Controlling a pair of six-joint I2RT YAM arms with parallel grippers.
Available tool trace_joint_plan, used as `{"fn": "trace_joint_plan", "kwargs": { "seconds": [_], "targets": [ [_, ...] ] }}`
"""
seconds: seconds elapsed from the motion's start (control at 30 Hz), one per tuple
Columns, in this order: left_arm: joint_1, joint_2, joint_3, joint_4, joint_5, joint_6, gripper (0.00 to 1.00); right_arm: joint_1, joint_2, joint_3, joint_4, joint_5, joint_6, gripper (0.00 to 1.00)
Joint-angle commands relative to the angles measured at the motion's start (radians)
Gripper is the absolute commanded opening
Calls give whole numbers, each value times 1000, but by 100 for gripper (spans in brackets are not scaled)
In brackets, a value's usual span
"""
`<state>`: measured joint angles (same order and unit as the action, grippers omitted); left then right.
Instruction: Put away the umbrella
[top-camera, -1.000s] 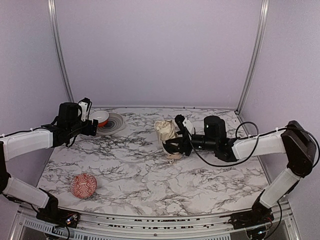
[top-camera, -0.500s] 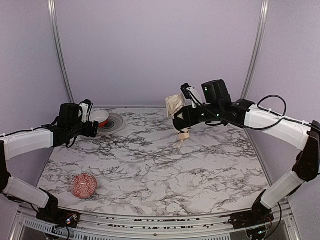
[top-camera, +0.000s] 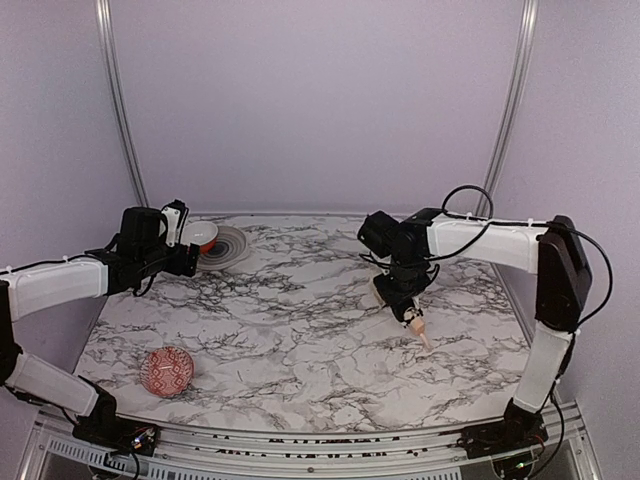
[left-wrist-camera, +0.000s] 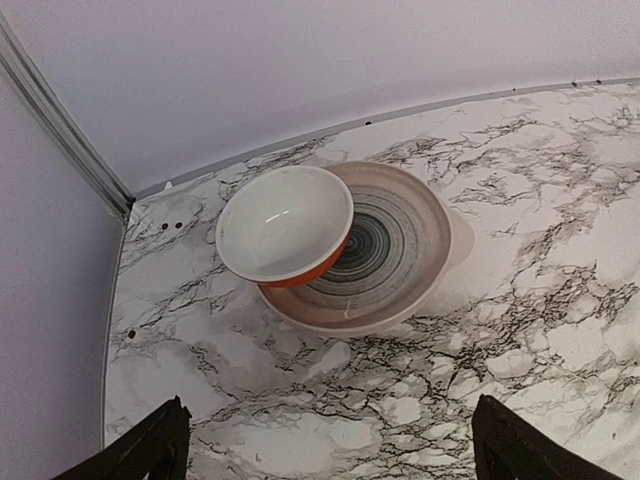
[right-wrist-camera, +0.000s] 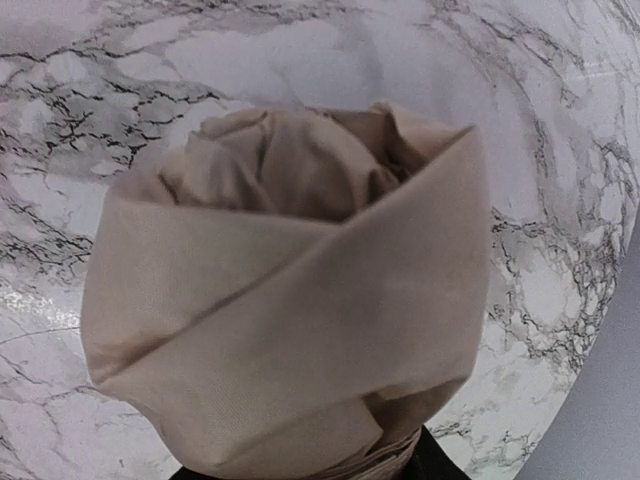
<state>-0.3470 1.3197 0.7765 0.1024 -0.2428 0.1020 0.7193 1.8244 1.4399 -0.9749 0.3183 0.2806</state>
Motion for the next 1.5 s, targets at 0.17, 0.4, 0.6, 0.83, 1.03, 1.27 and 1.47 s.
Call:
{"fn": "trace_joint_plan", "kwargs": {
  "seconds": [0.17, 0.4, 0.6, 0.83, 1.03, 1.27, 1.47],
  "targets": [
    [-21, 9, 10, -19, 17, 17, 99, 94, 200, 118, -144, 161, 36, 32],
    [-28, 11, 9, -20, 20, 23, 99, 137, 293, 173, -169, 123, 33, 66],
    [-29, 15, 10, -20, 25, 25, 99, 178, 283, 255, -160, -51, -16, 100],
    [-34, 13, 9, -21, 24, 31, 99, 184, 149, 309, -138, -308, -108, 100],
    [-35, 13, 11, -21, 34, 33, 99, 82, -24, 196, -42, -454, -156, 97],
    [-38, 7, 7, -20, 35, 37, 99, -70, -73, -4, 53, -643, -308, 77],
    [-41, 6, 7, -23, 34, 42, 99, -116, -37, -131, 140, -677, -384, 79]
  ]
}}
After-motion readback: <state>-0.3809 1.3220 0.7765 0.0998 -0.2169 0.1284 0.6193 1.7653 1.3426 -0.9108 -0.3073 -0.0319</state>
